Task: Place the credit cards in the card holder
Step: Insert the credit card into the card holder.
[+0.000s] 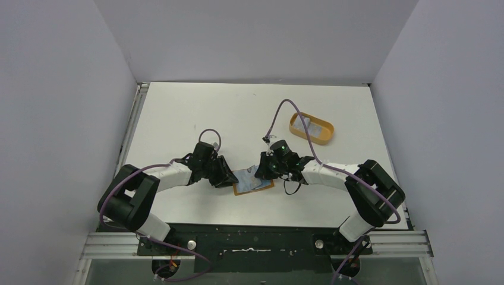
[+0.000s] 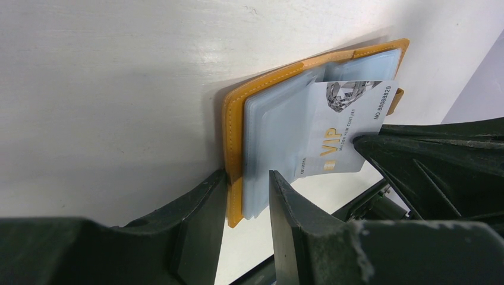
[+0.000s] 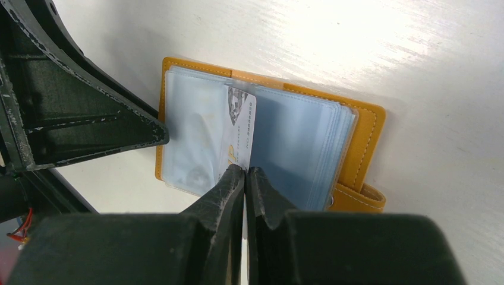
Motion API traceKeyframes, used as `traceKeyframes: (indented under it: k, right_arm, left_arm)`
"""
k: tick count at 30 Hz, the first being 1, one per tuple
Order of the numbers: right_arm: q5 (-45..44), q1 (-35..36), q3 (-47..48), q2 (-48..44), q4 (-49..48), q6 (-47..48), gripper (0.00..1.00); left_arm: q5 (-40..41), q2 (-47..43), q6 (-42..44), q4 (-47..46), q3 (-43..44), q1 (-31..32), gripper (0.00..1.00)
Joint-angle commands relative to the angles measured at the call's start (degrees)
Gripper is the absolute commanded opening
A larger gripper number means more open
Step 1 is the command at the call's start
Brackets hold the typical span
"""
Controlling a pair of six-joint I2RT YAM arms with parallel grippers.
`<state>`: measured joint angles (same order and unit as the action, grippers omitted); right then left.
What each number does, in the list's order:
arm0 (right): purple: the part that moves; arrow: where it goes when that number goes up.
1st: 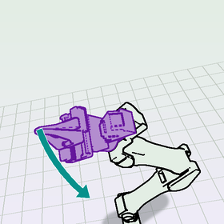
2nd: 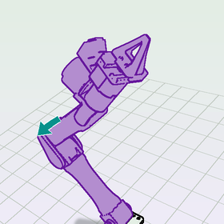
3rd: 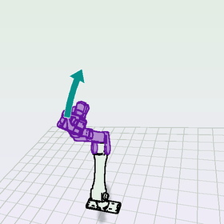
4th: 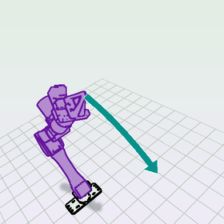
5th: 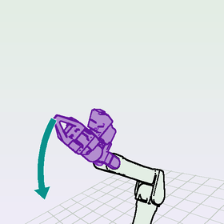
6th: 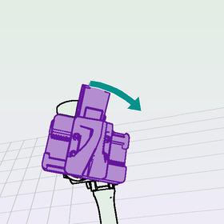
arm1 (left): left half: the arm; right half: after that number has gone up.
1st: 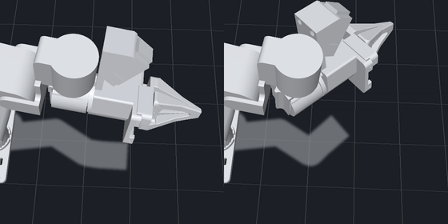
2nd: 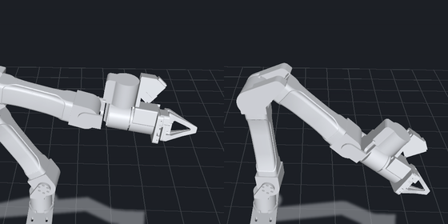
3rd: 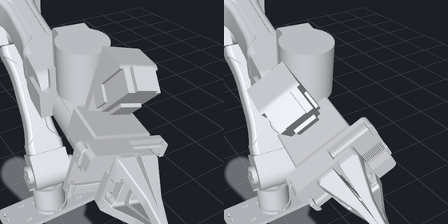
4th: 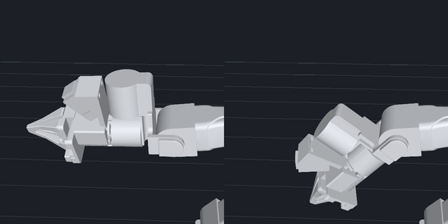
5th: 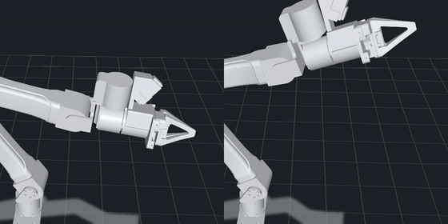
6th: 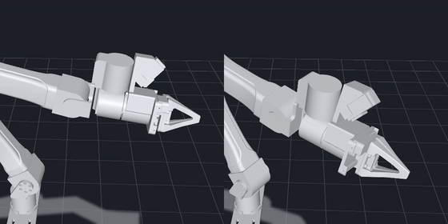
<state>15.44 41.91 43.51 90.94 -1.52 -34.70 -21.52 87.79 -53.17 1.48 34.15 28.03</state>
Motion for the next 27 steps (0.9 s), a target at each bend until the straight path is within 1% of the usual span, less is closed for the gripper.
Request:
traceKeyframes:
  k: [1, 8, 17, 27]
  right_arm:
    - [-2.54, 0.54, -0.79, 0.33, 1.96, 2.46, 0.00]
    - [-2.78, 0.41, 0.30, -1.36, 4.36, 4.37, 0.00]
    - [-0.79, 0.21, -0.01, -2.14, 2.86, 2.64, 0.00]
    - [0.77, -0.68, 0.85, -2.27, 4.18, 4.47, 0.00]
  left_arm:
    - [3.33, 2.46, 2.54, 4.14, -0.67, 0.27, 0.31]
    - [3.18, 2.90, 2.37, 3.66, -0.71, 0.27, 0.31]
    - [3.32, 3.13, 2.37, 3.55, -0.62, 0.27, 0.31]
    - [3.22, 3.25, 2.37, 3.53, -0.59, 0.27, 0.31]
